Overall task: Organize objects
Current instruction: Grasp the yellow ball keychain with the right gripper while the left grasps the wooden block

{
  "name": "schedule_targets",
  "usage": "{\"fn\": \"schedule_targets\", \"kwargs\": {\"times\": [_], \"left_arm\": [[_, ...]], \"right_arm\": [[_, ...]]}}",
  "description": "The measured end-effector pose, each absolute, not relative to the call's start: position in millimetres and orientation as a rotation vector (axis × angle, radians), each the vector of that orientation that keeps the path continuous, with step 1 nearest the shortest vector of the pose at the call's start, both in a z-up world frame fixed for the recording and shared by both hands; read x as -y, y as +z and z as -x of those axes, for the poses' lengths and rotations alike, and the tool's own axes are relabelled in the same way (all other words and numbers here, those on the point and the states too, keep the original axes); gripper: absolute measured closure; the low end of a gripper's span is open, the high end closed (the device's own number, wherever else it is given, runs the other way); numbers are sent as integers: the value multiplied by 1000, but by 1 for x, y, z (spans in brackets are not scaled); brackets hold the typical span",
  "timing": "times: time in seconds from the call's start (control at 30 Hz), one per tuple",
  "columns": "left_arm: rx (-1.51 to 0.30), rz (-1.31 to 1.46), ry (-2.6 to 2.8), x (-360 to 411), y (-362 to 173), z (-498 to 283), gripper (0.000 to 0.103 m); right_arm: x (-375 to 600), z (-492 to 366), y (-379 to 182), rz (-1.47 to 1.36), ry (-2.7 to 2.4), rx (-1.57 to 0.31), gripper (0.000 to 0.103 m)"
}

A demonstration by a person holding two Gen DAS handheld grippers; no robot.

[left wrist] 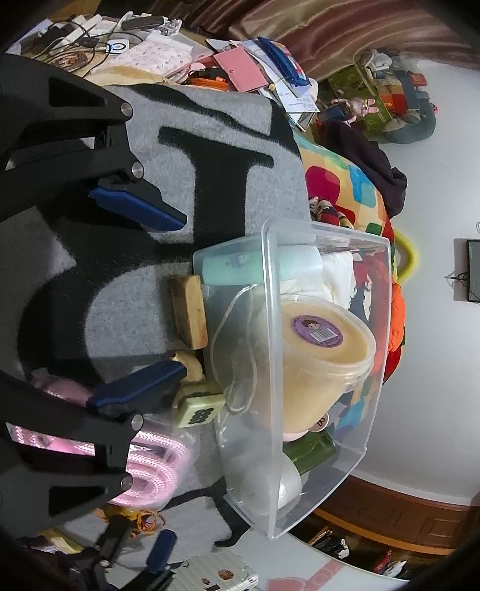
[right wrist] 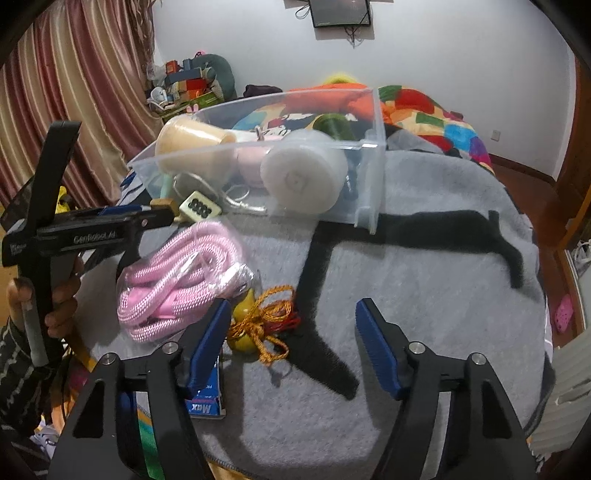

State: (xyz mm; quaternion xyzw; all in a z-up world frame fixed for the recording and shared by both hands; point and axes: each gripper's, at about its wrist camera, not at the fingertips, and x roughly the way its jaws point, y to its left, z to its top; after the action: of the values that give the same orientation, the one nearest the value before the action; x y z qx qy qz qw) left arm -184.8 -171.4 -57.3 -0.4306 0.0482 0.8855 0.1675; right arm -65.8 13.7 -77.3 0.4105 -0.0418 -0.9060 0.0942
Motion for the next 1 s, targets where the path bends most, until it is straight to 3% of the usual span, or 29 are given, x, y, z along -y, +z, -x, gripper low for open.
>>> {"fn": "schedule_targets", "kwargs": {"times": [0.43, 0.6, 0.67, 0.83, 1.0], "left_arm": [[-76, 1244, 2550, 169, -59, 192, 43], [-67, 1247, 2558, 168, -60, 194, 48], [-68, 1239, 2560, 168, -59, 193, 54], [-85, 1232, 2585, 169, -59, 192, 63], [-74, 1226, 2577, 173, -57, 190, 63]], "right_arm": [[2, 60, -85, -1229, -2666, 54, 56], [5, 58, -86, -1220, -2678, 5, 80], [5, 57, -86, -1218, -2678, 8, 84], [1, 58, -84, -1216, -2686, 20, 85], [-9, 60, -80, -1211, -2712, 58, 85]]}}
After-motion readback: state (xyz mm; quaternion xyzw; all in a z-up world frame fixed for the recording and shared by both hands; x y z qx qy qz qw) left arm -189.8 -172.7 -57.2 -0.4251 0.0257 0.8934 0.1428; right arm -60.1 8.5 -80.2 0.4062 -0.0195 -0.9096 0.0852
